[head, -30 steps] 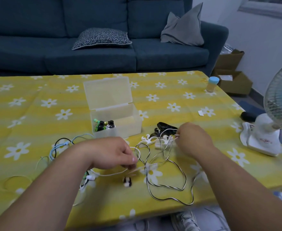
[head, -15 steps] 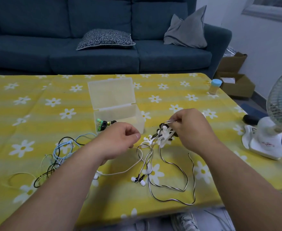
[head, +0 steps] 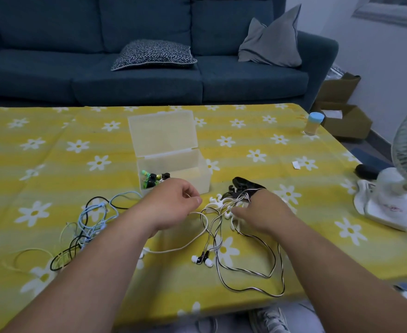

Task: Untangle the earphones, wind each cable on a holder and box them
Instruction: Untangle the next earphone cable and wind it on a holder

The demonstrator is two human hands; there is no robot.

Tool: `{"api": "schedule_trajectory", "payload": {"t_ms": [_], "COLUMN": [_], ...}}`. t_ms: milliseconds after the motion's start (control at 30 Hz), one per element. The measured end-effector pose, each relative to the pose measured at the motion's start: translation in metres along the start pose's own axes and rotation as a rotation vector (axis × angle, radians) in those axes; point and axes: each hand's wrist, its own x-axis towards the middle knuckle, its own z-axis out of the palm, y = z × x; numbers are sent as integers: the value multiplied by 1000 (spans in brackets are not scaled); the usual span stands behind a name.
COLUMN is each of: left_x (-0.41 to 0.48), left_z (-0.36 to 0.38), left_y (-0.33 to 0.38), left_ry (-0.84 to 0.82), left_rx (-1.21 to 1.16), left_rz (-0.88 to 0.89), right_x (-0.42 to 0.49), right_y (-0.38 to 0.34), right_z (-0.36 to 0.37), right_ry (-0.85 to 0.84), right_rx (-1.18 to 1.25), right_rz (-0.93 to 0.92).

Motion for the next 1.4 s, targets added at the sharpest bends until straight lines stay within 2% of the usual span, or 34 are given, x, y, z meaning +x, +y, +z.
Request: {"api": "schedule_trajectory", "payload": {"t_ms": [200,333,433,533,600,700,800,933,1067,1200,1300,1400], "left_x": [-2,-5,-10,-18,-23,-26,-24,-22,-14,-15,-15,-15], "left_z": [0,-5,-11,-13,-11,-6,-7,-16,-21,-20,-18,-15], "left_y": [2,2,6,16,21,21,18,15,7,15,19,15], "left_ry": [-18,7,-12,-145,-176,-76,40,114,222,217,255,316], "left_rx": [19,36,8,-25,16,84,52,-284,-563,-916,-931,-728], "left_rz": [3,17,83,241,313,353,369,245,-2,-67,-50,2], "right_x": [-5,-8,-18,-33,-38,-41,-42,-37,-34,-43,-53,-56], "right_y": [-7,-8,-17,-28,-35,-45,-51,-48,-44,-50,-59,-67], "right_z": [20,0,-36,-57,-60,-60,-62,-63,-57,-52,-48,-46], "right_ry": [-25,-22,-172,-391,-444,-456,-442,-333,-198,-303,-427,-393], "right_rx": [-65,-68,48,196,260,390,538,692,462,198,64,134], "right_rz": [67,64,5,-42,-82,-105,-116,-132,-199,-333,-422,-496]}}
